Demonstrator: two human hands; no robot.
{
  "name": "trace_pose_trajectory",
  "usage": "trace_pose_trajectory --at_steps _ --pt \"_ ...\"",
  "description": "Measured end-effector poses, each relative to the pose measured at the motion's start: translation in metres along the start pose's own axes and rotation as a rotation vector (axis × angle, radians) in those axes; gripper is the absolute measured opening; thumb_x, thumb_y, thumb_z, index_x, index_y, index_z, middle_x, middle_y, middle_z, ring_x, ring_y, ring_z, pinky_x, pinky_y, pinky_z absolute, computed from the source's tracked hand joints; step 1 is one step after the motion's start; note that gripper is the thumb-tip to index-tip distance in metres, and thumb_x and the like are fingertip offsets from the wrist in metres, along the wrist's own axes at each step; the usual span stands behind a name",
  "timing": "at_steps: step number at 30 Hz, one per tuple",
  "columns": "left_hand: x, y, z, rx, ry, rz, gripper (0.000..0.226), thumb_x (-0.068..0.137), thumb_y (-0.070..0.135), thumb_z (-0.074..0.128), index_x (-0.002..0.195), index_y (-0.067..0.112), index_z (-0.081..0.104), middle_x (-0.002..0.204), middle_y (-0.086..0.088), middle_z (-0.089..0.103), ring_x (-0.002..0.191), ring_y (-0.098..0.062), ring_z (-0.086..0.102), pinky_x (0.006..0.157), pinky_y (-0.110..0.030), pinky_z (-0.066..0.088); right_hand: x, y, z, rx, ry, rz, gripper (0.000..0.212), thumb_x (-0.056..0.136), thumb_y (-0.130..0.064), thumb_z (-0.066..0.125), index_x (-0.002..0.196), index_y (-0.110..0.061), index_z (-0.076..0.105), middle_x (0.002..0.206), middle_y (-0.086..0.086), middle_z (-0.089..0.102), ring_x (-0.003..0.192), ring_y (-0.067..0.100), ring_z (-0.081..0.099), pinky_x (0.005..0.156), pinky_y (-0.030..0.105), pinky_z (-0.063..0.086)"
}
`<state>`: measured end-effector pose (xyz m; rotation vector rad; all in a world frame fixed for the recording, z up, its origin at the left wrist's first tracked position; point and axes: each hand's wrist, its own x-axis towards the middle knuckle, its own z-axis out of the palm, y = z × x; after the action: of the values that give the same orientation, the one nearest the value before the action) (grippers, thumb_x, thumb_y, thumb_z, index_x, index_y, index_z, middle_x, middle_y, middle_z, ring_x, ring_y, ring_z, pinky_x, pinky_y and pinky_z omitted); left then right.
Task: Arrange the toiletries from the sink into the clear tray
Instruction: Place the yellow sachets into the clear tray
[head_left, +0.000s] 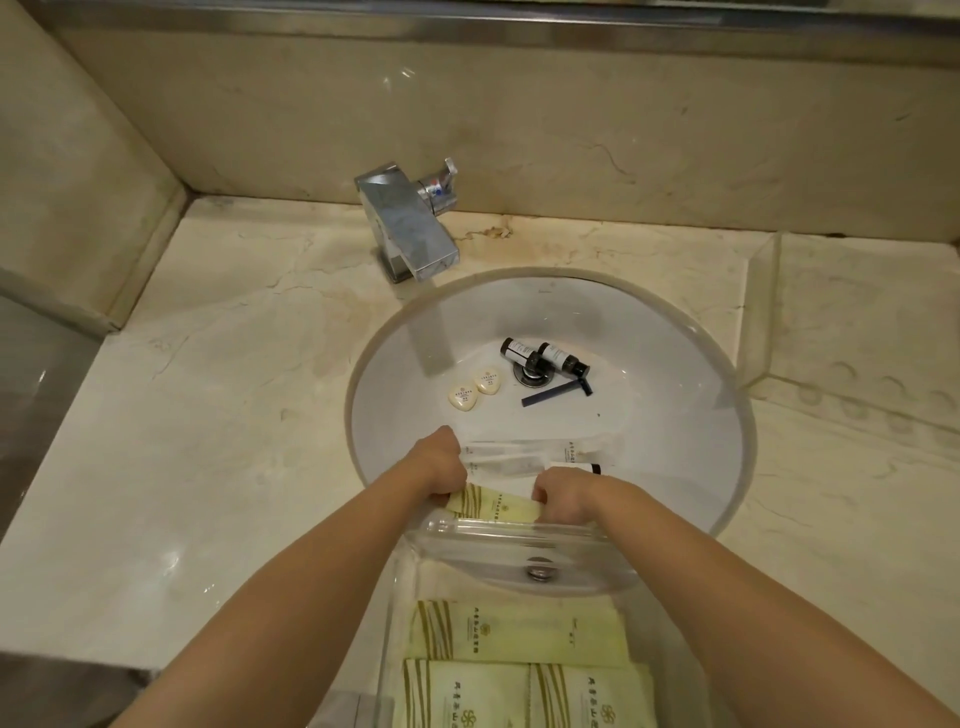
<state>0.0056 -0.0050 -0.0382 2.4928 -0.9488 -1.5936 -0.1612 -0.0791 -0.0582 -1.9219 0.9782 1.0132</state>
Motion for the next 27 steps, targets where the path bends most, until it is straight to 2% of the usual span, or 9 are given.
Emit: trace_pose_trajectory --at_steps 3,4,7,9,14,17,21,24,27 --pt "-0.003 0.0 -0.004 -0.045 -0.023 0.054 0.042 0.085 -0.007 0.045 0.125 0.007 0.05 0.114 -0.017 0.053 0.086 -0.028 0.054 0.057 -0.031 0.049 -0.002 -0.001 -0.001 0.003 0.025 -0.042 0.016 0.085 -0.022 0.063 0.096 -0.01 0.06 0.102 0.006 0.06 0.087 0.022 0.052 0.075 0.029 0.043" --pt "-0.005 -0.001 -0.006 -0.068 -0.022 0.072 0.04 0.086 -0.008 0.043 0.122 0.006 0.054 0.109 -0.015 0.055 0.083 -0.025 0.053 0.055 -0.026 0.045 -0.003 0.0 -0.003 0.03 0.06 -0.058 0.012 0.084 -0.022 0.064 0.09 -0.015 0.056 0.097 0.003 0.056 0.086 0.022 0.051 0.073 0.028 0.041" --pt "-0.008 -0.003 -0.017 -0.112 -0.026 0.11 0.037 0.087 -0.005 0.04 0.102 0.012 0.068 0.089 -0.004 0.057 0.07 -0.014 0.052 0.057 -0.021 0.045 -0.011 -0.001 -0.011 0.152 0.198 -0.093 0.023 0.079 -0.022 0.069 0.075 -0.023 0.046 0.091 0.0 0.053 0.084 0.021 0.05 0.069 0.029 0.039" --pt "-0.011 -0.003 -0.025 -0.121 -0.041 0.137 0.032 0.087 -0.003 0.045 0.091 0.018 0.069 0.084 -0.002 0.06 0.07 -0.014 0.054 0.06 -0.023 0.048 -0.02 -0.002 -0.018 0.194 0.264 -0.14 0.021 0.078 -0.021 0.069 0.082 -0.022 0.049 0.093 0.0 0.056 0.084 0.021 0.051 0.07 0.029 0.04" --pt "-0.033 0.005 -0.047 -0.132 0.039 0.261 0.022 0.089 0.002 0.053 0.096 0.014 0.07 0.078 0.0 0.06 0.065 -0.012 0.055 0.054 -0.02 0.047 -0.052 -0.012 -0.036 0.261 0.435 -0.254 0.024 0.077 -0.025 0.068 0.099 -0.023 0.057 0.099 0.0 0.063 0.09 0.023 0.059 0.076 0.035 0.048" --pt "-0.047 0.009 -0.058 -0.171 0.073 0.295 0.019 0.091 0.004 0.054 0.095 0.018 0.067 0.078 -0.001 0.058 0.064 -0.012 0.052 0.056 -0.023 0.043 -0.078 -0.021 -0.043 0.042 0.532 -0.289 0.039 0.078 -0.038 0.068 0.113 -0.028 0.052 0.102 -0.005 0.061 0.093 0.021 0.058 0.079 0.037 0.049" --pt "-0.068 0.009 -0.067 -0.187 0.042 0.309 0.017 0.091 0.006 0.057 0.092 0.022 0.064 0.087 -0.004 0.061 0.076 -0.017 0.057 0.063 -0.024 0.046 -0.105 -0.026 -0.041 -0.26 0.73 -0.327 0.051 0.079 -0.045 0.067 0.123 -0.026 0.05 0.12 -0.004 0.06 0.106 0.023 0.057 0.084 0.036 0.042" --pt "-0.085 0.009 -0.071 -0.179 -0.01 0.326 0.017 0.09 0.006 0.06 0.087 0.022 0.064 0.094 -0.006 0.063 0.08 -0.018 0.061 0.068 -0.024 0.05 -0.117 -0.024 -0.032 -0.307 0.807 -0.349 0.049 0.083 -0.042 0.064 0.126 -0.023 0.051 0.123 -0.002 0.057 0.108 0.022 0.055 0.09 0.036 0.042" --pt "-0.102 0.006 -0.069 -0.123 -0.058 0.355 0.017 0.09 0.003 0.06 0.087 0.02 0.065 0.091 -0.003 0.065 0.078 -0.015 0.062 0.068 -0.023 0.052 -0.129 -0.022 -0.016 -0.285 0.851 -0.387 0.047 0.085 -0.038 0.064 0.127 -0.019 0.054 0.118 0.0 0.056 0.106 0.022 0.055 0.087 0.034 0.043"
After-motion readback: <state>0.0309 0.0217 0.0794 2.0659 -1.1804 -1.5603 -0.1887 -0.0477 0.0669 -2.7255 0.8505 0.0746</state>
